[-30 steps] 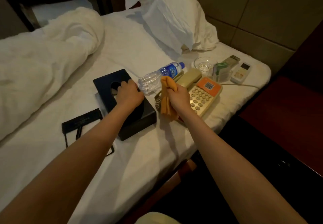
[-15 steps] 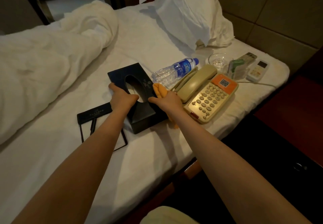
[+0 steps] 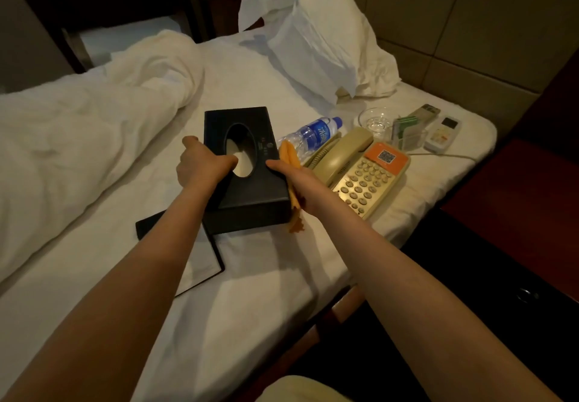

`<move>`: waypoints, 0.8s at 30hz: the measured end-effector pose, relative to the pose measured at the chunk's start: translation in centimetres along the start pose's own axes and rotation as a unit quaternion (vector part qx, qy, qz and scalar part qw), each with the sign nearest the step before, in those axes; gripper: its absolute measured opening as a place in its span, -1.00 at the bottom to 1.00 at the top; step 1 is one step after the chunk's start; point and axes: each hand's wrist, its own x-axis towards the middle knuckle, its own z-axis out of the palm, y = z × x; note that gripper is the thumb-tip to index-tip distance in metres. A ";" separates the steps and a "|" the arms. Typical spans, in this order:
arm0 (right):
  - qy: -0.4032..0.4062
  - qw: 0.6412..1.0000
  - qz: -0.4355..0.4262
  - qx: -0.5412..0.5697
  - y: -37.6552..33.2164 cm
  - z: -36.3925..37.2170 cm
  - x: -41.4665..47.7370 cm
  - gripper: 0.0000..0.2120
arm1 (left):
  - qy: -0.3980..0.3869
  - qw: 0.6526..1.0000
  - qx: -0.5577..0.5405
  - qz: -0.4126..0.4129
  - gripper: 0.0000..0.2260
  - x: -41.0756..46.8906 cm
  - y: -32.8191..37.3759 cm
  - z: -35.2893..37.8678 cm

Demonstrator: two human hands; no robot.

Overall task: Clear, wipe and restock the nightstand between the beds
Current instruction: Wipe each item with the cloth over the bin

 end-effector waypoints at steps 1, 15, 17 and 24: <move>-0.004 1.000 -0.002 0.020 0.0 0.0 0.0 -0.43 | 0.000 1.000 0.004 0.007 -0.34 -0.1 0.4 -0.1; 0.185 0.958 -0.103 0.191 -0.1 -9.8 -5.6 -0.78 | -0.119 0.984 -0.026 0.130 -0.53 -5.3 8.5 5.9; 0.222 0.947 -0.106 0.208 -0.2 -11.9 -7.2 -0.82 | -0.146 0.976 -0.049 0.152 -0.47 -7.1 10.2 7.1; 0.327 0.898 -0.063 0.289 2.4 -20.2 -13.6 -0.63 | -0.330 0.907 -0.235 0.116 -0.38 -13.6 14.9 13.5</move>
